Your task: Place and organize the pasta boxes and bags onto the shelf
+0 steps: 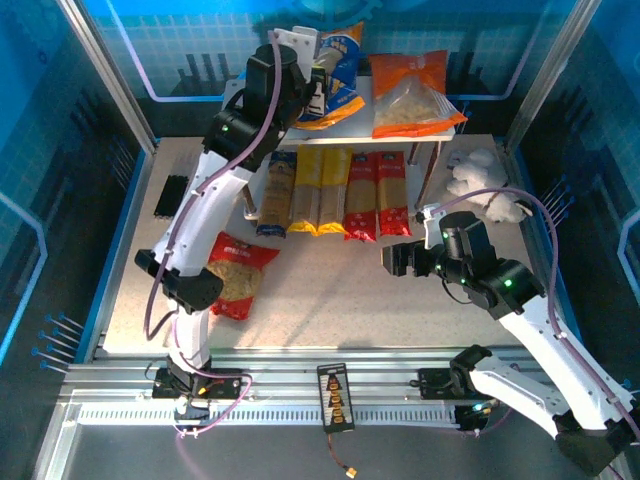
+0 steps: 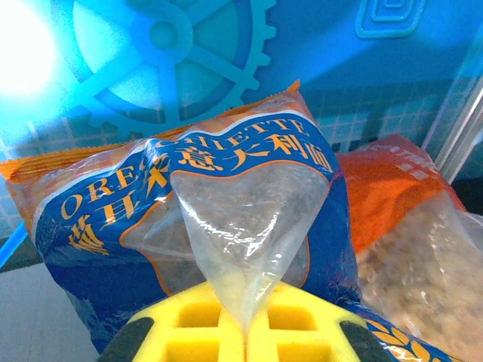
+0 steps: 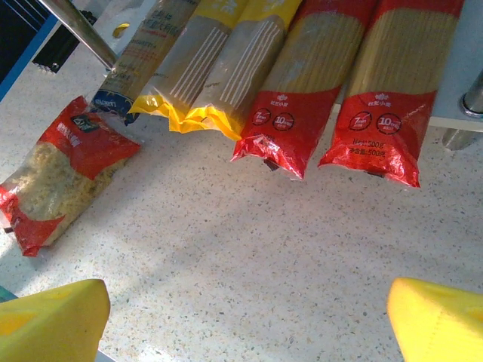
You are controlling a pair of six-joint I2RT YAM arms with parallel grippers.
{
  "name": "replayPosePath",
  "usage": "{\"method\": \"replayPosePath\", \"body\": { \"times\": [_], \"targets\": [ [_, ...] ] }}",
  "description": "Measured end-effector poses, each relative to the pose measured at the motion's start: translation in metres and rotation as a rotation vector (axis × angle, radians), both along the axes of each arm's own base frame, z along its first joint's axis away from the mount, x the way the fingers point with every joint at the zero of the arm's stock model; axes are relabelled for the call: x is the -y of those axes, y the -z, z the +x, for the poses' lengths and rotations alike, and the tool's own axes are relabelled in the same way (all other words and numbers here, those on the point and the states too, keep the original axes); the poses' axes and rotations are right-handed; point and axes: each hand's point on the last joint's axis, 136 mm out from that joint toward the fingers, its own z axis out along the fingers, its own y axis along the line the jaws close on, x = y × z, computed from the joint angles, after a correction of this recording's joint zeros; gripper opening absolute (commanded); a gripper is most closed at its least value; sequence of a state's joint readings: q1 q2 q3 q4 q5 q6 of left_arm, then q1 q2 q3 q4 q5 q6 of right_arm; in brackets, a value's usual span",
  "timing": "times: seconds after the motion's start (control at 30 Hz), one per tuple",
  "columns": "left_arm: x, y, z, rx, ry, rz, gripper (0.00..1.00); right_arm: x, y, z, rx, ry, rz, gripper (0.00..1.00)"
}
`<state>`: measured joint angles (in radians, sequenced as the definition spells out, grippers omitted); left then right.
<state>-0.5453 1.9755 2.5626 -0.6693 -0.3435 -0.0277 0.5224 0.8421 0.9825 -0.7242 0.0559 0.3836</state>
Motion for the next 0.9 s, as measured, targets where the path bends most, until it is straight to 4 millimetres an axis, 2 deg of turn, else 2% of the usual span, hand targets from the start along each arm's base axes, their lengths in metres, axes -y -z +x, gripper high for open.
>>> {"method": "replayPosePath", "body": {
  "times": [0.17,0.53,0.9],
  "targets": [
    [-0.001,0.01,0.013,-0.011,-0.016,-0.006,0.0,0.002,0.0,0.001,0.002,0.005,-0.003,0.96],
    [0.015,0.041,0.033,-0.066,-0.004,-0.023,0.0,0.008,-0.001,0.004,0.007,0.023,-0.001,0.96],
    [0.025,0.044,0.041,-0.061,0.02,-0.075,0.0,0.014,-0.004,0.004,0.014,0.036,0.012,0.96]
  ]
}}
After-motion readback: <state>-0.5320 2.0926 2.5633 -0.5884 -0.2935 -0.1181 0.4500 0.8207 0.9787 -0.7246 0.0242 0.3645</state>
